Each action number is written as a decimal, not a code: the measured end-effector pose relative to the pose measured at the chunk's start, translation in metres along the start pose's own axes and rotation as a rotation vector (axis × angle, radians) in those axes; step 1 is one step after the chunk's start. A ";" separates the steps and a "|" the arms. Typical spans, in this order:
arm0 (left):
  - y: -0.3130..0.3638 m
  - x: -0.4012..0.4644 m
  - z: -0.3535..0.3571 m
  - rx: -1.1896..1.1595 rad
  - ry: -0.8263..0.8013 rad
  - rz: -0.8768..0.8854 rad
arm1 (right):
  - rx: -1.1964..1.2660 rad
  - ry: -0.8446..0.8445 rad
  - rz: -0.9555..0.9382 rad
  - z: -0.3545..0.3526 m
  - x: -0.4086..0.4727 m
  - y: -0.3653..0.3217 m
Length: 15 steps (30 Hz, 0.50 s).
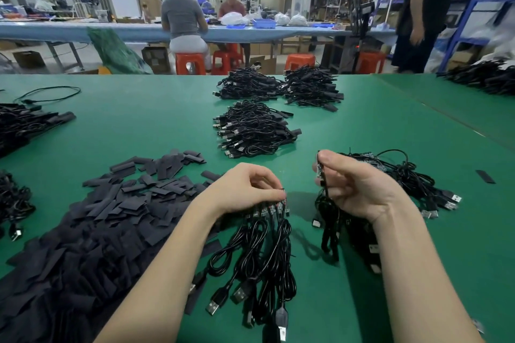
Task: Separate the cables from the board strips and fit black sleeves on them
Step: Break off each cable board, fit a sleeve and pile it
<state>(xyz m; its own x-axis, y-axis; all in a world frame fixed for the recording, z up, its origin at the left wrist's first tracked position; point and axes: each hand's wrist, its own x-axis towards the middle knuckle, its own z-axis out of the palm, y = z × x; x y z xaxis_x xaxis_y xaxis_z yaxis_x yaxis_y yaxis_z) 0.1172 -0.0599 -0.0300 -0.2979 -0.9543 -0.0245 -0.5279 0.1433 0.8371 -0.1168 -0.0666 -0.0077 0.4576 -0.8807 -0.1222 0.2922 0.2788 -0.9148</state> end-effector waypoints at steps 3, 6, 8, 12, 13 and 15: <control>0.006 0.006 0.010 0.174 0.140 0.089 | -0.131 0.061 -0.040 0.014 0.002 -0.008; 0.020 0.008 0.021 -0.420 0.196 0.064 | -0.286 0.328 -0.081 0.028 0.009 -0.004; 0.026 0.010 0.028 -0.751 0.109 0.018 | -0.312 0.456 -0.097 0.030 0.012 0.001; 0.021 0.010 0.041 -0.855 0.075 -0.016 | -0.424 0.538 -0.119 0.033 0.013 0.005; 0.019 0.009 0.043 -0.872 0.071 -0.025 | -0.460 0.528 -0.107 0.034 0.012 0.004; 0.017 0.007 0.048 -0.911 0.074 -0.038 | -0.586 0.482 -0.058 0.037 0.007 -0.001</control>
<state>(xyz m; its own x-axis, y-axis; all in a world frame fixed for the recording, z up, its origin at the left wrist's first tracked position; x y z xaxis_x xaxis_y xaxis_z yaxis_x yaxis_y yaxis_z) 0.0680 -0.0521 -0.0421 -0.2245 -0.9731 -0.0524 0.3045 -0.1212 0.9448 -0.0826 -0.0593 0.0067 -0.0015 -0.9950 -0.0994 -0.2509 0.0966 -0.9632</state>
